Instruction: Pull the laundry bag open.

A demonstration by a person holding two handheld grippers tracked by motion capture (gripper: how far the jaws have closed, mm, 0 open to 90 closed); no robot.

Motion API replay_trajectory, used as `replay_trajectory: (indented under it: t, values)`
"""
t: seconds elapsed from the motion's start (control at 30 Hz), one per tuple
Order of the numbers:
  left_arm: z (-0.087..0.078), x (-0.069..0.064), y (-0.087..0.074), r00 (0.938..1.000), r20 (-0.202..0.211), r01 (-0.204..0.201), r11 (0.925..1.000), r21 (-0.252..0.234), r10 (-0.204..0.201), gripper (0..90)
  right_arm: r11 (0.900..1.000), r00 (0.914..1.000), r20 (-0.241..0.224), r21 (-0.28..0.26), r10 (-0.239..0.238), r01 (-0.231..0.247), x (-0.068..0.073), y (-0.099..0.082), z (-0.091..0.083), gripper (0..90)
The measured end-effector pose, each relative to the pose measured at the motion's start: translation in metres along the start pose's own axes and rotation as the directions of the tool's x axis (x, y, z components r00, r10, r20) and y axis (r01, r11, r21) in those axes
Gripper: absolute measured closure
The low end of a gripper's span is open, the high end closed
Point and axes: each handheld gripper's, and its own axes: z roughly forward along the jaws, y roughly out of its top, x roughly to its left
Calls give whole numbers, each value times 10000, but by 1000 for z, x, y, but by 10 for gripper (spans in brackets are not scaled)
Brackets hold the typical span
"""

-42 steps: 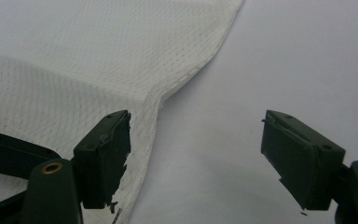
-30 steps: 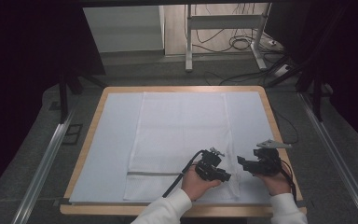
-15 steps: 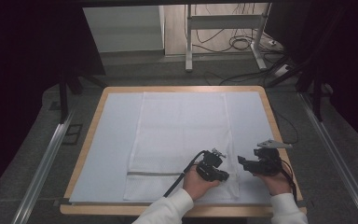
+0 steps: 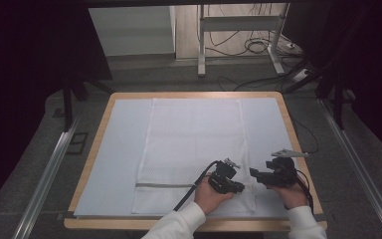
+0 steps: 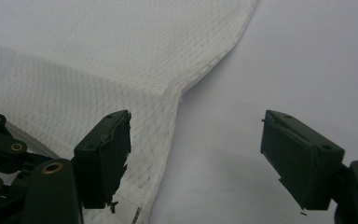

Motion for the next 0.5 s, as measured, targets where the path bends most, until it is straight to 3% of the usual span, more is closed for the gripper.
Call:
replay_trajectory:
  t: [0.5]
  values:
    - [-13,-2,-1,9997,213,-123,9991,-401,132,865,9942,9918,-900,649,911,-855,7,0,17,326]
